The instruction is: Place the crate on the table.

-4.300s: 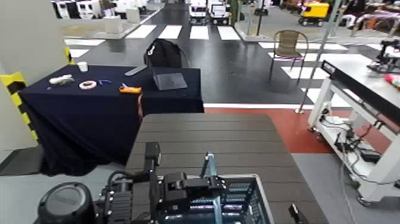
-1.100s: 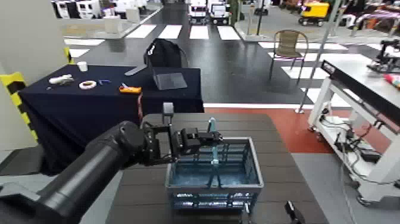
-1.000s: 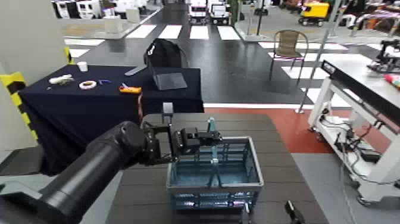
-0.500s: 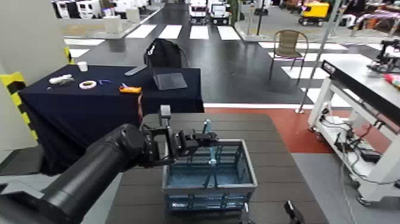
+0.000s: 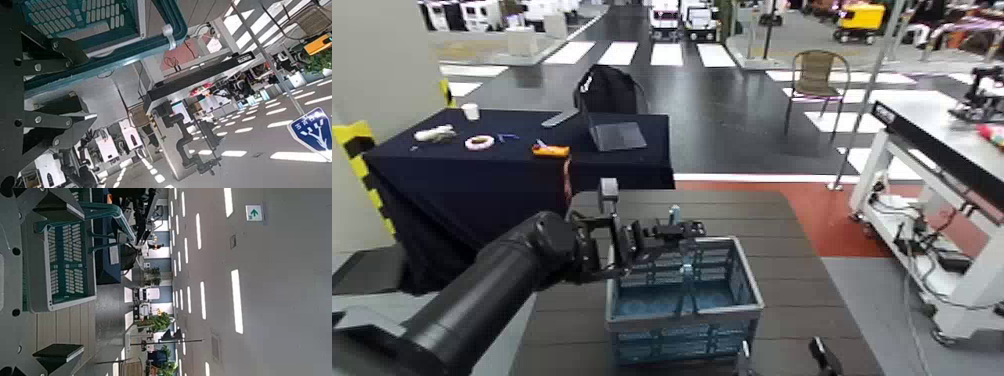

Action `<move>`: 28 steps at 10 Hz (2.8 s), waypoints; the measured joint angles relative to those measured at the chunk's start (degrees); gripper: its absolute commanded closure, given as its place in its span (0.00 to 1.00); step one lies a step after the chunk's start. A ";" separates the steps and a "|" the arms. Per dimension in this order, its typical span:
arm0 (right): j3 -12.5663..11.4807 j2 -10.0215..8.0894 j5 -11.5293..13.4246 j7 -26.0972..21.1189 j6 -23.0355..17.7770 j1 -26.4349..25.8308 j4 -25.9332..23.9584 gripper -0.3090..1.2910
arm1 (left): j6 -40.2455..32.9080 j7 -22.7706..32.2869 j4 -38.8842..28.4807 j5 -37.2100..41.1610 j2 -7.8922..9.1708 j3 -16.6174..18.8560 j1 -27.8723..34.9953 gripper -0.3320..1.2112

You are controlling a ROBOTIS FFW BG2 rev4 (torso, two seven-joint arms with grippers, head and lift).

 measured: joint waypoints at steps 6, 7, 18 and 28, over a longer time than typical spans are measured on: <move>-0.02 0.00 -0.08 0.07 0.29 0.11 -0.24 0.27 | -1.44 1.97 -2.52 -4.28 0.49 1.82 1.30 0.25; -0.06 0.00 -0.07 0.07 0.34 0.15 -0.27 0.27 | -1.73 3.83 -4.75 -6.78 0.85 3.14 2.11 0.25; -1.89 0.41 0.32 0.07 0.44 1.36 -0.91 0.28 | -18.68 30.81 -62.39 -28.47 7.77 20.55 41.32 0.30; -2.49 0.40 -0.03 0.16 5.31 2.41 -3.06 0.28 | -59.89 45.39 -65.66 -49.62 3.97 22.37 71.51 0.30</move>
